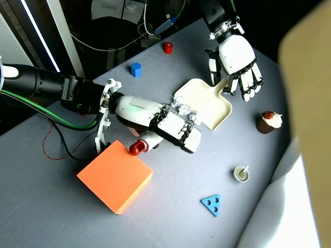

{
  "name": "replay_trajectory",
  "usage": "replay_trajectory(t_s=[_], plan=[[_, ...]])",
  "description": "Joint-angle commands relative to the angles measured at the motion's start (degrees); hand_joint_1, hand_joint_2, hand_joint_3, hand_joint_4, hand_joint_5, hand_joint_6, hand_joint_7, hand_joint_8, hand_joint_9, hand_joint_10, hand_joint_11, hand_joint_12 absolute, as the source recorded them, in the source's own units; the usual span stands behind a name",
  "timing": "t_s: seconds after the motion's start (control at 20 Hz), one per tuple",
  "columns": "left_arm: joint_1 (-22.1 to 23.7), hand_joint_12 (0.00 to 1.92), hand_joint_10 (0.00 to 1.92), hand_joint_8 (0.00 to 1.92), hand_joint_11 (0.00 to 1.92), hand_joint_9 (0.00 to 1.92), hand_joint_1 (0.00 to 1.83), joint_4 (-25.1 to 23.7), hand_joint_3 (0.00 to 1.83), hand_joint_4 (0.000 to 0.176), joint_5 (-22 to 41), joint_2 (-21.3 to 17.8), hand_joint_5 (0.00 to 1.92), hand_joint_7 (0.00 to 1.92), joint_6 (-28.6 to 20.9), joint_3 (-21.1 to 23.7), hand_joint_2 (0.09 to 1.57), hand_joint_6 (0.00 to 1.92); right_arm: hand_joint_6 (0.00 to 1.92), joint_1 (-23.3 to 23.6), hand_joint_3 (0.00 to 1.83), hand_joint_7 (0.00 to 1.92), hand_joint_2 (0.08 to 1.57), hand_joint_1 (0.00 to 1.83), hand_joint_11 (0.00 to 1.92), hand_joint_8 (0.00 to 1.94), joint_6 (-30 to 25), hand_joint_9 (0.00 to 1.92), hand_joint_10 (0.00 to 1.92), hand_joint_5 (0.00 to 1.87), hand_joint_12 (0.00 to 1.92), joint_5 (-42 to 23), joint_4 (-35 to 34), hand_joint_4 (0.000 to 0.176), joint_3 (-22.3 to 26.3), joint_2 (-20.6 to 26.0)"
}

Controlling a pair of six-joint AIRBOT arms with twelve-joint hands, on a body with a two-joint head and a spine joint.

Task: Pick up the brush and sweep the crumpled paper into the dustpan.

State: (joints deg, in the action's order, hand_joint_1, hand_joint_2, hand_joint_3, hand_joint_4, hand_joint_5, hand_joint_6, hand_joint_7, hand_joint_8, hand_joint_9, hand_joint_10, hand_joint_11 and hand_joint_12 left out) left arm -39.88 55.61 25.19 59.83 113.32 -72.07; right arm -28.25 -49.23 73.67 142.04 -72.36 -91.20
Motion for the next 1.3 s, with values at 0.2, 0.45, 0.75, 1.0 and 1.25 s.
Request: replay_trajectory(t_s=[0.2,0.45,0.75,1.0,1.25], plan=[[0.26,0.66,0.00,0.00,0.00,0.29,1.02,-1.53,0.00,0.108,4.64,-0.58,0.94,0.32,0.24,-0.18,1.14,1.05,0.25,-0.25,0.00,0.99,0.99,1.20,0.78,0.91,0.43,0.89,1.30,1.24,1.62,5.67,5.30,0.000,-0.12,0.79],[0.22,0.60,0.00,0.00,0.00,0.22,1.04,-2.11,0.00,0.086,5.51,-1.08,0.95,0.28,0.23,0.44,1.13,1.02,0.73,-0.37,0.00,1.25,1.05,1.19,1.58,1.94,0.44,1.42,1.92,1.13,1.92,5.70,6.88,0.000,0.42,1.75],[0.19,0.58,0.00,0.00,0.00,0.25,1.05,-2.88,0.00,0.063,6.11,-1.14,0.95,0.33,-0.07,0.56,1.13,1.02,1.92,-0.42,0.01,1.15,1.18,1.43,1.69,1.94,0.44,1.49,1.92,1.12,1.92,6.08,7.49,0.000,1.61,3.28],[0.19,0.66,0.00,0.00,0.00,0.29,1.05,-3.03,0.00,0.059,6.91,-1.14,0.94,0.35,-0.10,0.73,1.13,1.04,1.92,0.74,0.00,1.06,1.19,1.47,1.67,1.94,0.89,1.44,1.92,1.07,1.92,4.92,8.13,0.000,5.13,6.55],[0.06,0.66,0.00,0.00,0.00,0.30,1.06,-3.15,0.00,0.041,7.46,-1.13,0.96,0.37,-0.33,0.75,1.13,1.01,1.92,6.22,0.00,1.06,1.18,1.51,1.64,1.94,2.67,1.43,1.92,1.04,1.92,-0.23,8.13,0.000,8.46,10.77]])
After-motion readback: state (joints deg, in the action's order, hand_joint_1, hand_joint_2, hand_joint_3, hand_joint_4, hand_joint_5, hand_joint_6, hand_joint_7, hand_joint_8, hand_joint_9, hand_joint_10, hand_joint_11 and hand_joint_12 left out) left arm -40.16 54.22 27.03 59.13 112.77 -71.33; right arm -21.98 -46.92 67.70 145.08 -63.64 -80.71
